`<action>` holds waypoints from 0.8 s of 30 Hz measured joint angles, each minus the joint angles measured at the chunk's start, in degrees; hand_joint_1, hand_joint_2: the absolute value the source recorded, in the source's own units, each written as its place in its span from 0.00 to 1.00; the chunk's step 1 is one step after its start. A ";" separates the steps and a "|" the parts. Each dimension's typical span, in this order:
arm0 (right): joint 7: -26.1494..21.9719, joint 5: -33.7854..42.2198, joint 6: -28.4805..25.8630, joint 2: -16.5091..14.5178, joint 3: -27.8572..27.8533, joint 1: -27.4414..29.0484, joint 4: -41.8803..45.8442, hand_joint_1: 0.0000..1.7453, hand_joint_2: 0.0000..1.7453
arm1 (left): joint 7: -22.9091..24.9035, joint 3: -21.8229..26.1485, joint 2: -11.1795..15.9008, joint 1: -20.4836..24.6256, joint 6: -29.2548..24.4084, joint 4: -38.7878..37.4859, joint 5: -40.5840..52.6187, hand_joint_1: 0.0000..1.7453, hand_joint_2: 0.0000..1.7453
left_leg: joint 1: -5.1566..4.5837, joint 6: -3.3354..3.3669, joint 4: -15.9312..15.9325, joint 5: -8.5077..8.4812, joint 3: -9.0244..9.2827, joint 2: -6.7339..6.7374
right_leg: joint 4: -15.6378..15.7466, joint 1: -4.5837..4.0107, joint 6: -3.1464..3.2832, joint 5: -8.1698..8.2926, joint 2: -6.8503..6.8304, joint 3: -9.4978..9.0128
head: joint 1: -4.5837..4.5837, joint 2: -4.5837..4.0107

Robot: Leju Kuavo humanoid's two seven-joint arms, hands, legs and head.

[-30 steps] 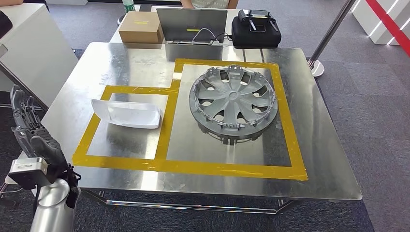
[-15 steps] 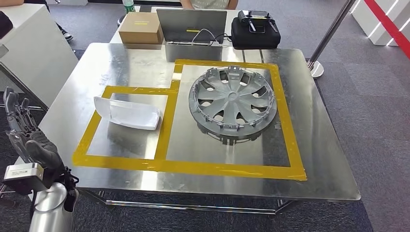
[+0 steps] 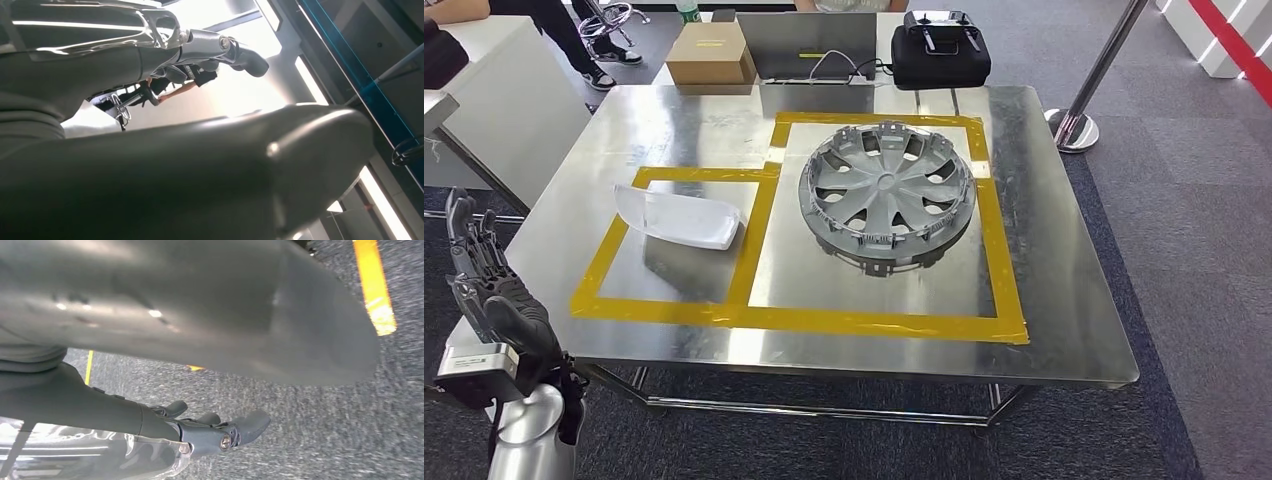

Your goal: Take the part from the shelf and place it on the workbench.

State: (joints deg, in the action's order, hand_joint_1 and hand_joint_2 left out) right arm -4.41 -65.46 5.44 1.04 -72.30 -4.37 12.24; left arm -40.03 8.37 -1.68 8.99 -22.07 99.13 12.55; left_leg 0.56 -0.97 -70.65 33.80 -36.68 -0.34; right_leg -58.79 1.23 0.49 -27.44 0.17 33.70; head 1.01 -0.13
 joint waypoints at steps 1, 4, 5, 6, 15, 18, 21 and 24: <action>0.04 -0.03 0.00 -0.01 0.00 -0.01 0.00 0.00 0.00 | 0.04 0.01 -0.04 -0.01 0.44 0.01 0.00 0.00 0.00 | -0.11 0.37 4.35 -1.23 3.15 -0.01 | 0.00 -0.06 -0.12 0.33 -0.01 0.29 | -0.01 0.00; 0.08 -0.05 0.02 -0.07 0.00 -0.06 0.00 0.00 0.00 | 0.30 -0.02 -0.13 -0.01 1.88 0.02 -0.01 0.00 0.00 | -0.61 1.17 13.89 -2.03 9.32 -0.04 | 0.05 -0.22 -0.94 1.31 -0.02 0.77 | -0.03 0.00; 0.09 -0.04 0.02 -0.07 0.00 -0.07 0.00 0.00 0.00 | 0.42 -0.03 -0.15 -0.07 2.35 0.02 -0.02 0.00 0.00 | -0.76 1.32 14.42 -2.00 9.44 -0.03 | 0.18 -0.21 -1.35 1.69 -0.03 0.85 | -0.06 0.00; 0.09 -0.03 0.03 -0.05 -0.01 -0.07 0.00 0.00 0.00 | 0.52 -0.03 -0.18 -0.18 2.83 0.01 -0.05 0.00 0.00 | -0.70 1.62 14.66 -2.37 9.19 0.02 | 0.28 -0.13 -1.75 2.00 -0.03 0.93 | -0.04 0.00; 0.22 0.21 0.07 0.03 -0.02 0.02 0.00 0.00 0.00 | 0.78 0.12 -0.64 -2.17 5.45 -0.92 -0.21 0.00 0.00 | -0.57 3.07 14.82 -7.30 3.74 0.78 | -13.02 -0.08 -2.89 -5.89 -0.04 2.45 | -0.43 0.00; 0.41 0.24 0.04 0.11 -0.02 -0.15 0.00 0.00 0.00 | 0.76 0.41 -0.87 -3.24 6.89 -0.97 -0.22 0.00 0.00 | -0.73 2.38 14.02 -8.29 2.34 0.77 | -0.84 -0.19 -2.38 -3.65 -0.01 -5.98 | -0.41 0.00; 0.52 0.20 -0.04 0.03 -0.02 -0.15 -0.01 0.00 0.00 | 0.39 0.79 -1.16 -4.47 8.37 -0.96 -0.20 0.00 0.00 | -0.80 1.35 13.81 -9.39 1.83 0.78 | 2.50 -0.44 -1.41 -3.96 0.00 -7.29 | -0.34 0.00; 0.54 -0.03 -0.07 -0.15 -0.02 -0.11 -0.01 0.00 0.00 | 0.08 0.91 -1.43 -5.72 9.27 -0.92 -0.20 0.00 0.00 | -0.54 0.29 11.30 -6.01 0.36 0.59 | 2.61 -0.19 0.05 -2.30 -0.32 -5.58 | -0.14 0.00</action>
State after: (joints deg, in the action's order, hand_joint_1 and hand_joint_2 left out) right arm -3.87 -65.49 5.38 0.89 -72.32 -4.48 12.23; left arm -39.95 9.27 -3.10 3.27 -12.80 98.21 12.35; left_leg 0.02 -0.67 -59.36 27.79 -36.32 0.24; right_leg -56.18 1.03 0.53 -29.74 -0.15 28.13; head 0.87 -0.13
